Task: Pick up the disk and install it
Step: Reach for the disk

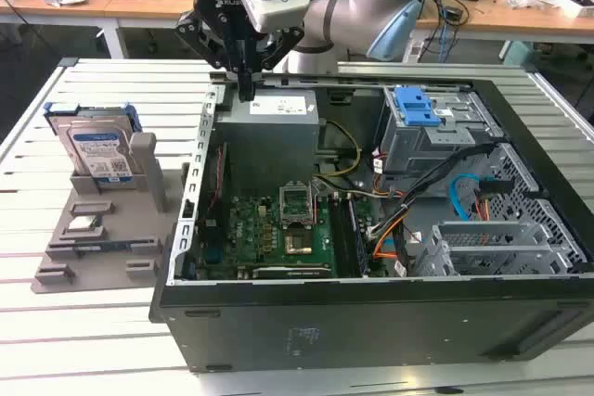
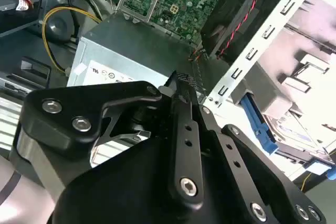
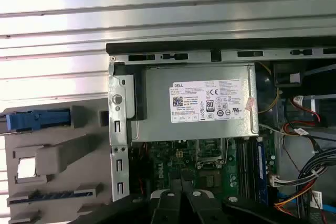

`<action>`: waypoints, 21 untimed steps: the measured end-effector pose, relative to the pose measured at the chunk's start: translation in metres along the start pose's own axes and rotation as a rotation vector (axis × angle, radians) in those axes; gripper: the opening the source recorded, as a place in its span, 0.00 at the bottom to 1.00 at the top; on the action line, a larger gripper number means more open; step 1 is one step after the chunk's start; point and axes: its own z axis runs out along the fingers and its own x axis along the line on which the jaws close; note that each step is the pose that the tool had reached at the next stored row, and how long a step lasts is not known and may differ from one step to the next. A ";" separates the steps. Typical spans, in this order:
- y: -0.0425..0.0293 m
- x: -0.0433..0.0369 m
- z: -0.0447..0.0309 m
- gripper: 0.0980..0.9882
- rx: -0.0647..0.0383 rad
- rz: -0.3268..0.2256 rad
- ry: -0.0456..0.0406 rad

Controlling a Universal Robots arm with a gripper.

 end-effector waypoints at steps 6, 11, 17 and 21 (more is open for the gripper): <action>-0.0028 0.0375 -0.0009 0.01 0.000 0.000 -0.0001; -0.0037 0.0499 -0.0013 0.01 0.000 0.000 0.0000; -0.0051 0.0685 -0.0017 0.01 0.000 0.000 -0.0001; -0.0057 0.0767 -0.0019 0.01 0.000 0.000 -0.0001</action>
